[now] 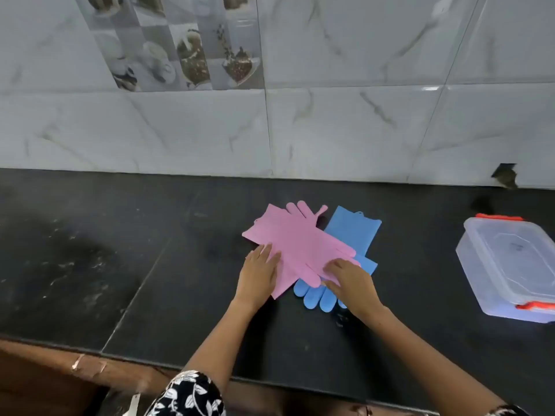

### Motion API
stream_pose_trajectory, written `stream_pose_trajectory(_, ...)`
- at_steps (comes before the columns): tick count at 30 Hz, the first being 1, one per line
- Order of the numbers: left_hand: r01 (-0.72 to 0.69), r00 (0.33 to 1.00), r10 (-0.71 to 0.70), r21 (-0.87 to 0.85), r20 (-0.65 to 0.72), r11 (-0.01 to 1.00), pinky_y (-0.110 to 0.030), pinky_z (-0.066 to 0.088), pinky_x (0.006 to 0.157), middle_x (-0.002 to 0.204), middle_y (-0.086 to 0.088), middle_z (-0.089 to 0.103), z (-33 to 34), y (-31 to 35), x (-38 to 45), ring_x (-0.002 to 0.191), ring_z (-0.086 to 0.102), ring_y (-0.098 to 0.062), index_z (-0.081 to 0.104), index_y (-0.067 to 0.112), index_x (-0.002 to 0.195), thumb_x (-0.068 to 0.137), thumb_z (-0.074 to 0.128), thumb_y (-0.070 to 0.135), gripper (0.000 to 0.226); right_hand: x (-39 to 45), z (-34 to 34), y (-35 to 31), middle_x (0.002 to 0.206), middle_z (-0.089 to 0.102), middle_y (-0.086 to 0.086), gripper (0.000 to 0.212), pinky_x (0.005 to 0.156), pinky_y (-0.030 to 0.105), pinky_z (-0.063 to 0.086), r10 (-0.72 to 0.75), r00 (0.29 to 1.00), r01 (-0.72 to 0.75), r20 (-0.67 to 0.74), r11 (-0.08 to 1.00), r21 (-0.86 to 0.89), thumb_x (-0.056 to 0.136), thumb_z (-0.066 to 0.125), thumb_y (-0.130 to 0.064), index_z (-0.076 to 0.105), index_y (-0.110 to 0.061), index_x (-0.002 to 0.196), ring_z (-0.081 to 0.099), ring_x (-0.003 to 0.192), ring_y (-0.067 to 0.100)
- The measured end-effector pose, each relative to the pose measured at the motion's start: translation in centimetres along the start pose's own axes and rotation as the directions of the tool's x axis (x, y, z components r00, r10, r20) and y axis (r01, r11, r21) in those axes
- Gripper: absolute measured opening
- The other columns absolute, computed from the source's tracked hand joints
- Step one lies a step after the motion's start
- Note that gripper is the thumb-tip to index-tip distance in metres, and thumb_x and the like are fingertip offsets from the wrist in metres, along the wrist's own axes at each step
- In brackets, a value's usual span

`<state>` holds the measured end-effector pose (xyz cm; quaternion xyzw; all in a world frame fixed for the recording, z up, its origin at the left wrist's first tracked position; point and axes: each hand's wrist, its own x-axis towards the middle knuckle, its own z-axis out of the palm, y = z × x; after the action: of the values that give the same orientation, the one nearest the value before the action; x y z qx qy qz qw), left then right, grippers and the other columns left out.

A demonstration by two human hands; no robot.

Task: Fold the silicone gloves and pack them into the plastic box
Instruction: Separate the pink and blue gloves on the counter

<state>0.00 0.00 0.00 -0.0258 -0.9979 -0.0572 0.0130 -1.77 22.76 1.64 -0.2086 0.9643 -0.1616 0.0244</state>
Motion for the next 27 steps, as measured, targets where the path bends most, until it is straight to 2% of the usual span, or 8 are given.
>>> stream_pose_trajectory(3, -0.038, 0.999, 0.037, -0.033, -0.032, 0.999, -0.032, 0.019, 0.119, 0.157, -0.001, 0.029, -0.2, -2.3, 1.9, 0.145, 0.025, -0.021, 0.040, 0.024, 0.145, 0.102, 0.033, 0.021, 0.044, 0.5, -0.1, 0.2, 0.126, 0.061, -0.008, 0.027, 0.093, 0.022, 0.044, 0.008, 1.000, -0.008, -0.019, 1.000, 0.016, 0.095, 0.051, -0.028, 0.065, -0.023, 0.118, 0.058, 0.112, 0.011)
stream_pose_trajectory(8, -0.207, 0.976, 0.211, -0.066, 0.060, 0.976, -0.031, 0.040, 0.104, 0.151, 0.005, 0.041, -0.7, -5.4, 5.7, 0.136, 0.039, -0.016, 0.055, 0.028, 0.133, 0.098, 0.047, 0.026, 0.036, 1.0, -0.8, 0.1, 0.109, 0.071, -0.008, 0.022, 0.090, 0.017, 0.046, 0.154, 0.988, -0.151, -0.021, 0.983, 0.108, 0.094, 0.054, -0.030, 0.073, -0.023, 0.104, 0.064, 0.097, 0.009)
stream_pose_trajectory(12, -0.291, 0.953, 0.298, -0.104, 0.061, 0.951, -0.029, 0.041, 0.098, 0.141, 0.007, 0.052, -0.6, -6.5, 7.8, 0.131, 0.046, -0.012, 0.064, 0.027, 0.123, 0.098, 0.047, 0.024, 0.030, 1.6, -1.5, 0.0, 0.106, 0.072, -0.007, 0.019, 0.088, 0.010, 0.041, 0.210, 0.978, -0.206, -0.013, 0.966, 0.156, 0.092, 0.058, -0.025, 0.073, -0.023, 0.104, 0.065, 0.094, 0.008)
stream_pose_trajectory(15, -0.335, 0.941, 0.338, -0.134, -0.001, 0.933, -0.027, 0.042, 0.094, 0.133, 0.007, 0.060, -0.4, -6.7, 8.4, 0.126, 0.051, -0.012, 0.067, 0.023, 0.118, 0.099, 0.045, 0.022, 0.030, 2.1, -2.2, 0.1, 0.108, 0.072, -0.007, 0.021, 0.089, 0.012, 0.041, 0.228, 0.974, -0.226, 0.008, 0.962, 0.154, 0.092, 0.058, -0.021, 0.072, -0.023, 0.107, 0.065, 0.095, 0.008)
stream_pose_trajectory(19, -0.280, 0.957, 0.245, -0.285, -0.152, 0.917, -0.019, 0.039, 0.075, 0.106, 0.006, 0.072, -1.1, -6.4, 8.3, 0.099, 0.065, -0.015, 0.070, 0.017, 0.105, 0.096, 0.047, 0.016, 0.024, 3.1, -3.8, 0.0, 0.106, 0.073, -0.004, 0.021, 0.092, 0.020, 0.048, 0.243, 0.970, -0.235, -0.025, 0.957, 0.170, 0.090, 0.061, -0.017, 0.073, -0.019, 0.107, 0.067, 0.094, 0.010)
stream_pose_trajectory(23, -0.302, 0.939, 0.203, -0.377, -0.278, 0.876, -0.027, 0.050, 0.069, 0.088, -0.001, 0.073, -4.3, -6.6, 7.6, 0.075, 0.066, -0.020, 0.072, 0.012, 0.094, 0.092, 0.052, 0.019, 0.021, 5.3, -7.2, 0.2, 0.096, 0.076, -0.003, 0.015, 0.082, 0.025, 0.054, 0.213, 0.967, -0.184, -0.137, 0.963, 0.198, 0.086, 0.066, -0.013, 0.076, -0.016, 0.097, 0.069, 0.085, 0.012)
stream_pose_trajectory(25, -0.290, 0.937, 0.173, -0.400, -0.305, 0.870, -0.023, 0.050, 0.071, 0.090, -0.001, 0.073, -6.4, -7.1, 6.8, 0.077, 0.065, -0.016, 0.073, 0.012, 0.098, 0.093, 0.056, 0.015, 0.018, 7.0, -9.0, 0.0, 0.095, 0.075, -0.003, 0.014, 0.083, 0.033, 0.054, 0.187, 0.973, -0.154, -0.134, 0.963, 0.220, 0.086, 0.066, -0.013, 0.076, -0.016, 0.096, 0.068, 0.087, 0.014)
stream_pose_trajectory(27, -0.225, 0.956, 0.110, -0.442, -0.271, 0.868, -0.023, 0.051, 0.074, 0.093, 0.003, 0.074, -8.4, -7.9, 5.7, 0.081, 0.066, -0.011, 0.073, 0.015, 0.103, 0.092, 0.057, 0.014, 0.019, 9.0, -10.6, -0.7, 0.095, 0.074, -0.003, 0.014, 0.082, 0.031, 0.053, 0.123, 0.988, -0.099, -0.098, 0.971, 0.216, 0.085, 0.067, -0.013, 0.076, -0.015, 0.095, 0.066, 0.087, 0.013)
